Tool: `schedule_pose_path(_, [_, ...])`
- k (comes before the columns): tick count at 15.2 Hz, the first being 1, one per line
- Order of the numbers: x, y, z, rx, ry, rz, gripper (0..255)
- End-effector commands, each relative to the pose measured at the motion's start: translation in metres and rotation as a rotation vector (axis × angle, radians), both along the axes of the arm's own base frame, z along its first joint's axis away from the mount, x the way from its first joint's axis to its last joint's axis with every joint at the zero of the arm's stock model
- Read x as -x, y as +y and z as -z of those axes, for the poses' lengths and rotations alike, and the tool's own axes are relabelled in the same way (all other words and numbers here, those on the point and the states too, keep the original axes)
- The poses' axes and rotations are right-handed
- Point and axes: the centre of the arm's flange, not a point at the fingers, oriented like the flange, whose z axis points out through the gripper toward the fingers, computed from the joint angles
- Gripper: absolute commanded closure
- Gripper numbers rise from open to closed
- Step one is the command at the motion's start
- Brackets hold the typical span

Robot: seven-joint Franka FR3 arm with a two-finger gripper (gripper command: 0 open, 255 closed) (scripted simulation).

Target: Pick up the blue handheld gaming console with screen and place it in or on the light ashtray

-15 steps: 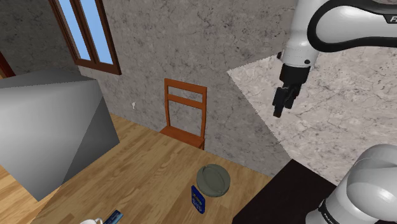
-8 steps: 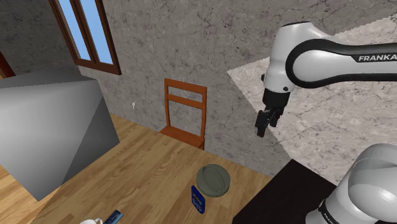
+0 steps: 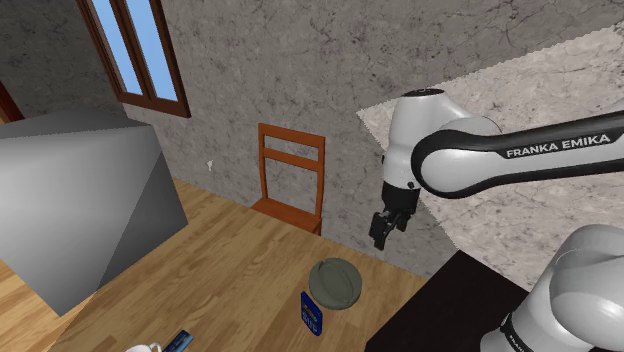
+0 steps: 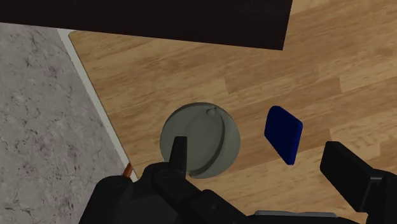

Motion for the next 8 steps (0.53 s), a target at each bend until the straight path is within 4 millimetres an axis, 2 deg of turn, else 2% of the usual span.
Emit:
schedule_pose_path(1, [-0.005,0.014,0.023,0.001,-0.005,0.003,0])
schedule_pose_path(8, [-0.021,0.067,0.097,0.007,-0.014,0.012,0])
